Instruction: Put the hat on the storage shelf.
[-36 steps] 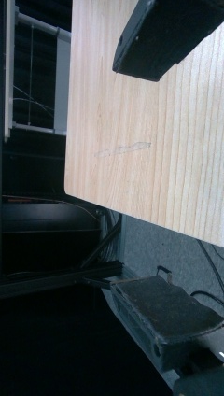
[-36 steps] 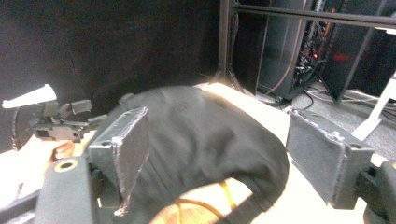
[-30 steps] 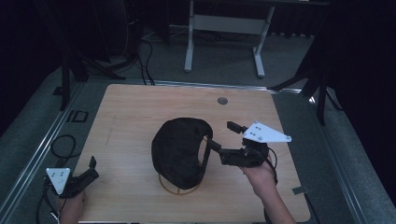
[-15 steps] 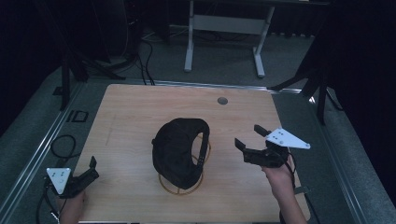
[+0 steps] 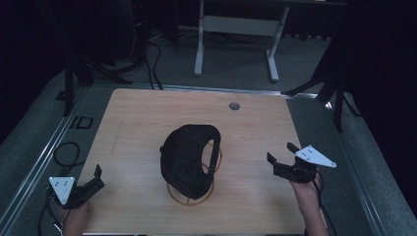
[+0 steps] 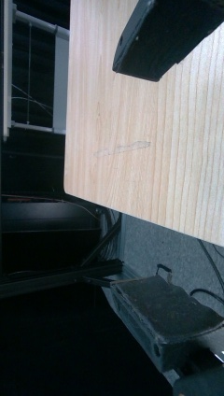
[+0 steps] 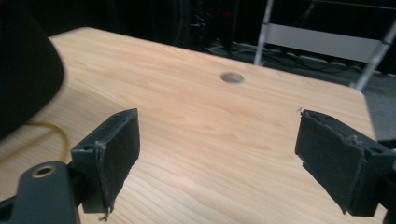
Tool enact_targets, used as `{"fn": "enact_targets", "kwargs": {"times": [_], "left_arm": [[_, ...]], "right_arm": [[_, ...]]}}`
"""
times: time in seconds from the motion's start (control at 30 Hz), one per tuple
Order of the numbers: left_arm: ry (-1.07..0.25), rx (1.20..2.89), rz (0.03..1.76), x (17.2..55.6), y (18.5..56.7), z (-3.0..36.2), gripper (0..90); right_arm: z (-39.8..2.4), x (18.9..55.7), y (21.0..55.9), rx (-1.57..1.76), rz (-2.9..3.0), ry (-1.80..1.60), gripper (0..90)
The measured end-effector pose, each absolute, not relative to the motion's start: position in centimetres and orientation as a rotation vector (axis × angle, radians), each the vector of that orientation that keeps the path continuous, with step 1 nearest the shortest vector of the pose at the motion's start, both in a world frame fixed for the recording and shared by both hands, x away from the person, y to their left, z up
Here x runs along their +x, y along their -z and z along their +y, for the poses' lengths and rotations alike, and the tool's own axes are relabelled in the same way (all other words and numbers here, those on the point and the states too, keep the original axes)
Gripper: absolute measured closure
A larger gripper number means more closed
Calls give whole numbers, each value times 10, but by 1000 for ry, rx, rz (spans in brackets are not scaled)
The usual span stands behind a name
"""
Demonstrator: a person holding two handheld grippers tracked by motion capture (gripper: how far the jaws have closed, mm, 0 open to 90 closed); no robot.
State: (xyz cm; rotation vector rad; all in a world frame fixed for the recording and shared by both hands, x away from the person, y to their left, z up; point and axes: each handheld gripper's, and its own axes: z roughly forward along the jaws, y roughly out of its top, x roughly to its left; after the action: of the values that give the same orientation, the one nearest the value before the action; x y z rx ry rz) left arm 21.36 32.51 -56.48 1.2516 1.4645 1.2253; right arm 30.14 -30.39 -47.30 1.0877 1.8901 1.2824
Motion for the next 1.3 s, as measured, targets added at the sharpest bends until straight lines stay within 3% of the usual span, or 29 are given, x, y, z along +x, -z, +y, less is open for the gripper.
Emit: {"fn": "enact_targets", "kwargs": {"times": [0.5, 1.3], "left_arm": [[-1229, 1253, 1461, 214, 565, 325, 6], [-1219, 1252, 1458, 213, 565, 326, 6]], "right_arm": [[-343, 298, 523, 1267, 1843, -1166, 139], [-364, 275, 549, 1380, 1831, -1090, 139]]}}
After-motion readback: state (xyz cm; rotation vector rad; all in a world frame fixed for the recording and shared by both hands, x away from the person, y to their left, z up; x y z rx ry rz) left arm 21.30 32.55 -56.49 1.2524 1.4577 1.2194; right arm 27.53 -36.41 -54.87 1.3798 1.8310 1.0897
